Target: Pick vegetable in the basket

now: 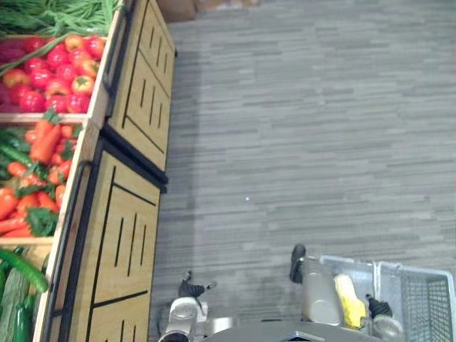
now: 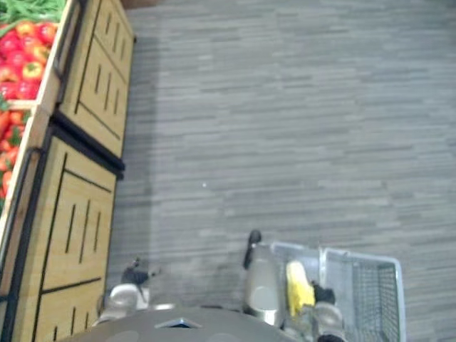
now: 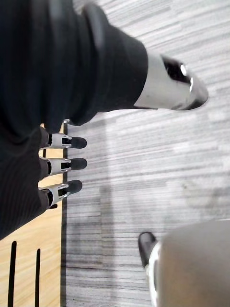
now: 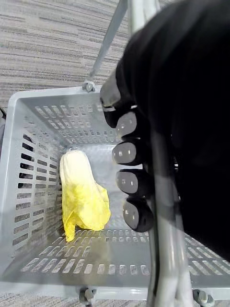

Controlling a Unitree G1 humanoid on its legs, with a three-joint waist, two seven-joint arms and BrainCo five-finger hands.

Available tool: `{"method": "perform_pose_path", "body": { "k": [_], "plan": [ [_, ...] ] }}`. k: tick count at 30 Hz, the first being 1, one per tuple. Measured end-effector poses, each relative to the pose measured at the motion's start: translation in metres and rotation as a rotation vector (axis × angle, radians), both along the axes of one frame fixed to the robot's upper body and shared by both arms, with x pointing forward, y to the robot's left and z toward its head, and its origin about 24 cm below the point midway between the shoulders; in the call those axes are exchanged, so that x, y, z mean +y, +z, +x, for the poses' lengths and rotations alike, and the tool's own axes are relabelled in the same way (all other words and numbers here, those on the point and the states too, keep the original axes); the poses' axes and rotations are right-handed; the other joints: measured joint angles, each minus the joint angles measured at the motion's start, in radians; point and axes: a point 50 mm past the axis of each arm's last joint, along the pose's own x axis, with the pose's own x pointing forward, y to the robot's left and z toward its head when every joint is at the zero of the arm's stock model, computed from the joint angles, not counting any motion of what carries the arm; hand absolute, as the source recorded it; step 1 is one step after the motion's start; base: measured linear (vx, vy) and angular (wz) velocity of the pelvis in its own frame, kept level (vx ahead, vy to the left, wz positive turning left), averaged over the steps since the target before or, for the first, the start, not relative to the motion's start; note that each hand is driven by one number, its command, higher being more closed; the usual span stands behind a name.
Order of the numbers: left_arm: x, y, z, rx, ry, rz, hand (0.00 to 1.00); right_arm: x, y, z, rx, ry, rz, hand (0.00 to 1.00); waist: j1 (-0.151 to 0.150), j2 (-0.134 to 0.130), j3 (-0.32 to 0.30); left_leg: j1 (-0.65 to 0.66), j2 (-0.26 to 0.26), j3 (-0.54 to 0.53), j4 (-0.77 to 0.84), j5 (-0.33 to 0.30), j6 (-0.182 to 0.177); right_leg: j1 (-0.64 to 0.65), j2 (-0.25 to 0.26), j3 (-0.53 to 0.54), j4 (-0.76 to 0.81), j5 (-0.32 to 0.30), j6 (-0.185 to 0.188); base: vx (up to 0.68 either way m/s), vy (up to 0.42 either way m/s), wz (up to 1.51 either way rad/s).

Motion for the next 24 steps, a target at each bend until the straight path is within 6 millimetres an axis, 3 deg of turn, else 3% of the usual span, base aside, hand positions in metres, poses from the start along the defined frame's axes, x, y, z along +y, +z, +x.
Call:
{"method": "perform_pose_path", "body": {
  "k": [2, 3, 5, 7, 10, 11, 12, 14, 15, 16, 17, 18, 20, 21, 22, 23, 24],
  "plan": [
    [0.002, 0.002, 0.004, -0.019, 0.003, 0.005, 0.0, 0.0, -0.002, -0.013, 0.043, -0.009, 0.003, 1.0, -0.003, -0.011, 0.007, -0.125, 0.045, -0.036, 0.266, 0.169, -0.008, 0.115, 0.0, -0.061, -0.034, -0.054, -0.018, 0.42, -0.288, 0.71],
    [0.003, 0.003, 0.006, -0.027, 0.007, 0.006, 0.0, 0.001, -0.004, -0.016, 0.054, -0.01, 0.008, 1.0, 0.0, -0.012, 0.008, -0.158, 0.056, -0.034, 0.345, 0.187, -0.01, 0.144, -0.001, -0.074, -0.045, -0.06, -0.03, 0.38, -0.232, 0.54],
    [0.007, 0.006, 0.009, -0.045, 0.015, 0.007, 0.0, -0.004, -0.002, -0.017, 0.063, -0.007, -0.004, 1.0, 0.005, -0.018, 0.011, -0.28, 0.072, 0.063, 0.591, 0.12, 0.008, 0.272, 0.004, -0.125, -0.131, -0.076, -0.043, 0.43, -0.18, 0.48],
    [0.009, 0.008, 0.012, -0.061, 0.017, 0.01, 0.0, -0.006, -0.002, -0.017, 0.061, -0.009, -0.007, 1.0, 0.004, -0.025, 0.015, -0.336, 0.052, 0.129, 0.612, 0.066, 0.028, 0.356, 0.005, -0.17, -0.203, -0.076, -0.035, 0.31, -0.098, 0.68],
    [0.01, 0.01, 0.017, -0.086, 0.035, 0.006, 0.0, -0.008, -0.001, -0.012, 0.049, -0.014, -0.011, 1.0, 0.015, -0.032, 0.016, -0.422, 0.002, 0.308, 0.443, 0.028, 0.024, 0.463, 0.004, -0.267, -0.294, -0.058, -0.001, 0.36, -0.027, 0.8],
    [0.01, 0.01, 0.017, -0.086, 0.034, 0.007, 0.0, -0.008, 0.001, -0.004, 0.023, -0.018, -0.012, 1.0, 0.016, -0.034, 0.015, -0.432, -0.028, 0.405, 0.302, 0.035, 0.035, 0.492, 0.001, -0.298, -0.324, -0.053, 0.013, 0.38, 0.049, 0.66],
    [0.009, 0.01, 0.017, -0.084, 0.031, 0.006, 0.0, -0.009, 0.003, 0.004, -0.012, -0.03, -0.018, 1.0, 0.016, -0.033, 0.015, -0.429, -0.07, 0.477, 0.128, 0.07, 0.053, 0.517, 0.0, -0.325, -0.355, -0.047, 0.033, 0.41, 0.101, 0.62],
    [0.008, 0.009, 0.015, -0.071, 0.027, 0.01, 0.0, -0.011, 0.006, 0.011, -0.041, -0.031, -0.025, 1.0, 0.021, -0.031, 0.014, -0.411, -0.123, 0.511, -0.089, 0.142, 0.08, 0.552, 0.002, -0.342, -0.379, -0.049, 0.059, 0.32, 0.13, 0.3],
    [0.009, 0.007, 0.011, -0.054, 0.03, 0.011, 0.0, -0.01, 0.006, 0.014, -0.048, -0.025, -0.027, 1.0, 0.041, -0.033, 0.014, -0.397, -0.143, 0.499, -0.168, 0.211, 0.122, 0.58, 0.003, -0.342, -0.382, -0.061, 0.082, 0.39, 0.201, 0.11],
    [0.011, 0.005, 0.007, -0.03, 0.031, 0.015, 0.0, -0.007, 0.006, 0.016, -0.046, -0.017, -0.021, 1.0, 0.055, -0.051, -0.001, -0.384, -0.167, 0.498, -0.162, 0.237, 0.211, 0.599, -0.011, -0.339, -0.382, -0.066, 0.09, 0.41, 0.199, 0.11],
    [0.014, 0.005, 0.006, -0.021, 0.029, 0.024, 0.0, -0.004, 0.005, 0.018, -0.048, -0.011, -0.013, 1.0, 0.059, -0.068, -0.008, -0.377, -0.187, 0.499, -0.163, 0.221, 0.22, 0.603, -0.029, -0.335, -0.377, -0.065, 0.089, 0.51, 0.252, 0.34],
    [0.02, 0.005, 0.003, -0.009, 0.027, 0.04, 0.0, 0.004, 0.003, 0.02, -0.046, 0.015, 0.002, 1.0, 0.06, -0.104, -0.017, -0.376, -0.224, 0.486, -0.156, 0.186, 0.242, 0.6, -0.066, -0.324, -0.34, -0.063, 0.087, 0.36, 0.179, 0.48],
    [0.029, 0.006, -0.003, 0.015, 0.015, 0.071, 0.0, 0.007, 0.003, 0.024, -0.057, 0.026, 0.003, 1.0, 0.06, -0.137, -0.033, -0.375, -0.252, 0.469, -0.109, 0.143, 0.276, 0.547, -0.135, -0.266, -0.161, -0.051, 0.082, 0.52, 0.266, 0.52],
    [0.03, 0.005, -0.006, 0.025, 0.014, 0.073, 0.0, 0.007, 0.003, 0.026, -0.062, 0.027, 0.0, 1.0, 0.061, -0.142, -0.037, -0.37, -0.256, 0.457, -0.094, 0.124, 0.277, 0.532, -0.152, -0.257, -0.102, -0.022, 0.106, 0.57, 0.282, 0.5],
    [0.032, 0.004, -0.011, 0.039, 0.017, 0.077, 0.0, 0.005, 0.004, 0.028, -0.066, 0.026, -0.006, 1.0, 0.059, -0.144, -0.035, -0.339, -0.264, 0.424, -0.077, 0.085, 0.27, 0.487, -0.188, -0.207, 0.067, 0.062, 0.126, 0.45, 0.21, 0.68],
    [0.031, 0.003, -0.015, 0.055, 0.02, 0.074, 0.0, -0.001, 0.006, 0.027, -0.068, 0.023, -0.024, 1.0, 0.053, -0.137, -0.031, -0.285, -0.273, 0.382, -0.084, 0.059, 0.263, 0.414, -0.218, -0.124, 0.281, 0.191, 0.093, 0.44, 0.192, 0.82],
    [0.03, 0.002, -0.017, 0.061, 0.017, 0.072, 0.0, -0.001, 0.006, 0.026, -0.066, 0.023, -0.025, 1.0, 0.046, -0.135, -0.029, -0.256, -0.279, 0.354, -0.091, 0.05, 0.261, 0.375, -0.22, -0.08, 0.392, 0.184, 0.097, 0.43, 0.135, 1.08]
  ]
}}
